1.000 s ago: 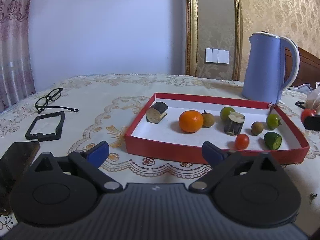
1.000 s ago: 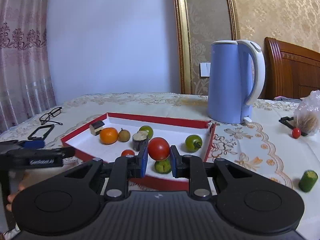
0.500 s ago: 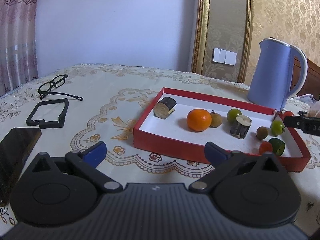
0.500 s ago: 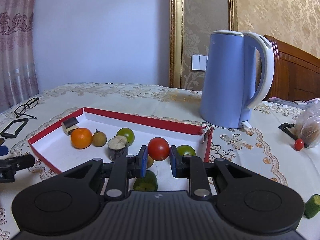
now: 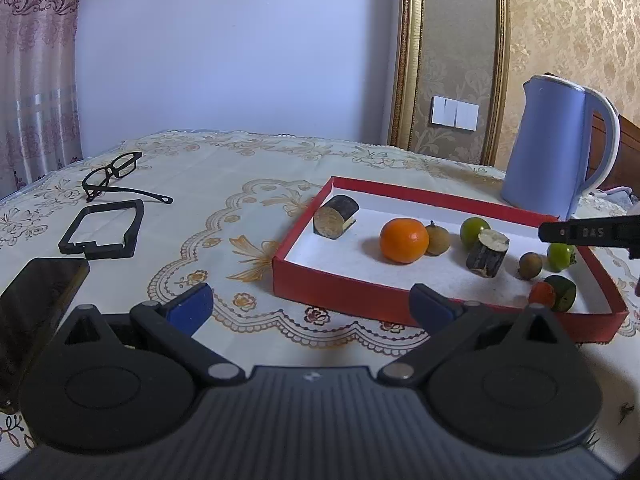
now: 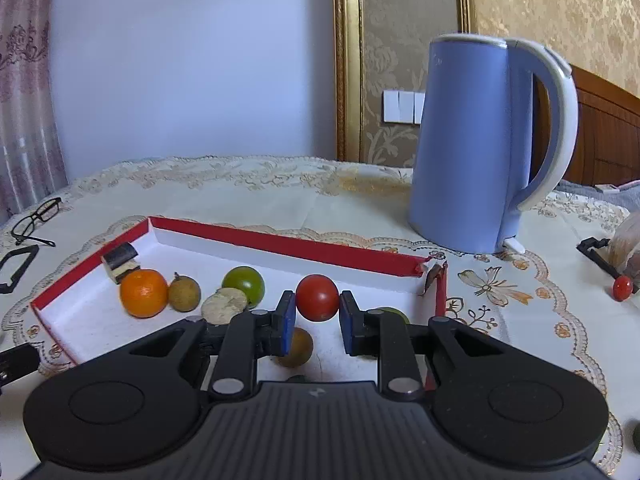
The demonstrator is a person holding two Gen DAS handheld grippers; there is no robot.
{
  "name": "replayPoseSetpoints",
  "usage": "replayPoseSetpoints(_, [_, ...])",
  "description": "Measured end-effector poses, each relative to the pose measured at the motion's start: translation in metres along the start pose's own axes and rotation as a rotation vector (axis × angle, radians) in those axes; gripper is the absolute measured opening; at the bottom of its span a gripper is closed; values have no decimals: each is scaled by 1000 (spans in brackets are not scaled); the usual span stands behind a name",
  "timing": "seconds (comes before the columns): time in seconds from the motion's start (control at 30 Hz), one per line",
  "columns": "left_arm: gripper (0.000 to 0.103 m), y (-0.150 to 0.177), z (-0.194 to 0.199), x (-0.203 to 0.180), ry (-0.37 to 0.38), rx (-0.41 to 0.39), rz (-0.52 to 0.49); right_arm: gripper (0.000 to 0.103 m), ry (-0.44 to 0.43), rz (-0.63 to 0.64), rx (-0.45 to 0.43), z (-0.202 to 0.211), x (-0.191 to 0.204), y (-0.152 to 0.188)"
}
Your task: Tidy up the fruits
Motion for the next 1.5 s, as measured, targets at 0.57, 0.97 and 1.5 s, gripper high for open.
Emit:
replayPoseSetpoints(0.57, [103,2,0,-3,-31,-1,-25,23,-2,3,31,-16,6,-1])
replayPoseSetpoints(0.97, [103,2,-1,-2,-40,14,-27,23,-8,2,18,-11,8,-4])
replayPoseSetpoints(1.5, [103,2,0,-1,-27,21,-20,24,-39,22,-39,30,18,10])
Point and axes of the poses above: each gripper's, at about its wrist camera, not at the fingertips, and z roughly against the way its jaws point, x to its left, y to its underside, the point moved 2 cm from there along -z, roughly the way its jaws point, and after that the axes turned 14 degrees about z, right-handed, at the moved point
